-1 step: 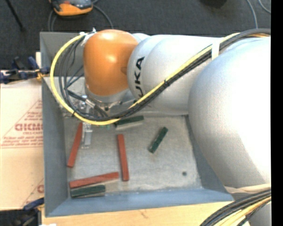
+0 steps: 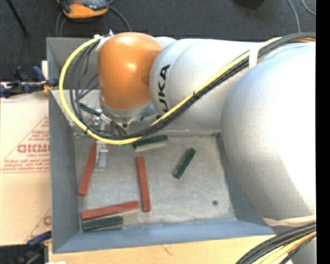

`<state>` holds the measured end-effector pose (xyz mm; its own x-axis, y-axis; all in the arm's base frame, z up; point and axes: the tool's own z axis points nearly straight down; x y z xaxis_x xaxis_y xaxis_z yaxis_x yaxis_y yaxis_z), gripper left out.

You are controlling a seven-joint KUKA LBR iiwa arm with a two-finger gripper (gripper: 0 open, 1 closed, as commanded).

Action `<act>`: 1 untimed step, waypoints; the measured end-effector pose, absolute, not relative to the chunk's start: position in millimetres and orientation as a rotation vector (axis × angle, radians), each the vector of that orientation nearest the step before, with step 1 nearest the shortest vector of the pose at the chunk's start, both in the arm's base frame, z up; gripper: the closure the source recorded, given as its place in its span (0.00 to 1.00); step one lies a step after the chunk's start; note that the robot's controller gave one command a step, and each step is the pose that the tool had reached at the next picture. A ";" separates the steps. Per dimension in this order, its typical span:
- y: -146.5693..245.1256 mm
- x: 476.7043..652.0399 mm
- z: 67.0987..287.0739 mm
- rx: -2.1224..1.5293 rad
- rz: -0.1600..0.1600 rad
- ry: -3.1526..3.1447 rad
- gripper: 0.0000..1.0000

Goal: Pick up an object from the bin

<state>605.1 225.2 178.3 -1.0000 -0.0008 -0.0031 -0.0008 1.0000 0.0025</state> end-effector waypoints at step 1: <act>223.3 635.5 152.3 -0.060 0.004 3.130 0.00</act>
Offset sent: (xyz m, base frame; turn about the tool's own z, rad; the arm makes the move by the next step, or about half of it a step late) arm 0.0445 -0.0238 -0.0743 -0.2758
